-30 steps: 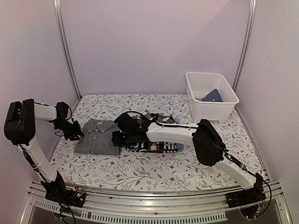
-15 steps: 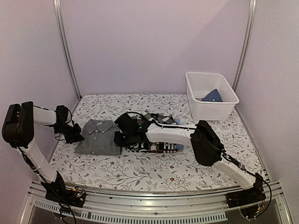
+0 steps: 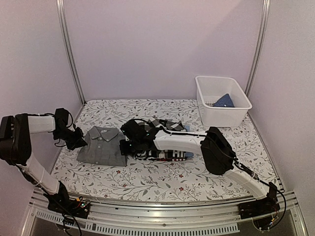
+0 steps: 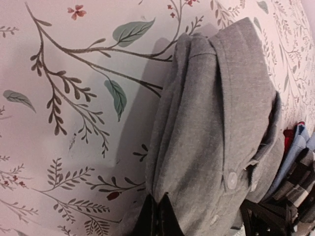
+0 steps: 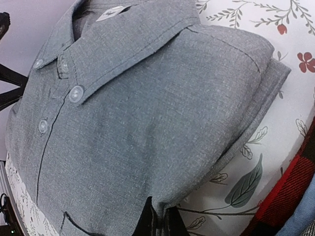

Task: Fold and stack the long sleeve shirts
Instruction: Pick up the square-folded shirt from the center of the board, then place the square-folded shirt on the square-folded shirt.

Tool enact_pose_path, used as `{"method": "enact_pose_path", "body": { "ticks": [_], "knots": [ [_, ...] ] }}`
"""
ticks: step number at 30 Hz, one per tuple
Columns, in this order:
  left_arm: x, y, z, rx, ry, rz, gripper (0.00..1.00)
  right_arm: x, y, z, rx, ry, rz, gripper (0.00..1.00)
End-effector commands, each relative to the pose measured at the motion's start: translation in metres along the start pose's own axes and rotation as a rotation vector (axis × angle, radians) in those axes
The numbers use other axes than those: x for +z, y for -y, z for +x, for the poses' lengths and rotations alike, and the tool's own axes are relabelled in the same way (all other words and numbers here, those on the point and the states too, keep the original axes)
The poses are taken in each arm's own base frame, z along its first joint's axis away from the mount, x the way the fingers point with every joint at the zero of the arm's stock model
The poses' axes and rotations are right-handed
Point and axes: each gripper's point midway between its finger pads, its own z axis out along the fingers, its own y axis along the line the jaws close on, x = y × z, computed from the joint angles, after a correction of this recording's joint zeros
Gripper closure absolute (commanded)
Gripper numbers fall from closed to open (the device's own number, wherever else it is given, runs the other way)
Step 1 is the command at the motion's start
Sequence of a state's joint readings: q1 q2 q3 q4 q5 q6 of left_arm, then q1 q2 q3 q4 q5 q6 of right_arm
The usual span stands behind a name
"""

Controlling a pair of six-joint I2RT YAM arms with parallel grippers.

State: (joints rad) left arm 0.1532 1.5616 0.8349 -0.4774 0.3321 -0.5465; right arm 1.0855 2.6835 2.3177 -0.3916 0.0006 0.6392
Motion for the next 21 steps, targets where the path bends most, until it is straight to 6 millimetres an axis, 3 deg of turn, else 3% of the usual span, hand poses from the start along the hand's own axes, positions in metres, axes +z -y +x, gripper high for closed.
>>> {"method": "enact_pose_path", "body": {
  "ticks": [1,14,21],
  "knots": [
    [-0.023,0.02,0.0,0.039,0.02,0.046,1.0,-0.038,-0.043,-0.039,-0.054,0.083,-0.112,1.0],
    [-0.064,0.043,-0.009,0.09,0.091,0.098,1.0,-0.091,-0.076,-0.089,-0.093,0.203,-0.187,1.0],
    [-0.084,0.064,-0.012,0.101,0.11,0.176,1.0,-0.113,-0.076,-0.108,-0.096,0.239,-0.181,1.0]
  ]
}}
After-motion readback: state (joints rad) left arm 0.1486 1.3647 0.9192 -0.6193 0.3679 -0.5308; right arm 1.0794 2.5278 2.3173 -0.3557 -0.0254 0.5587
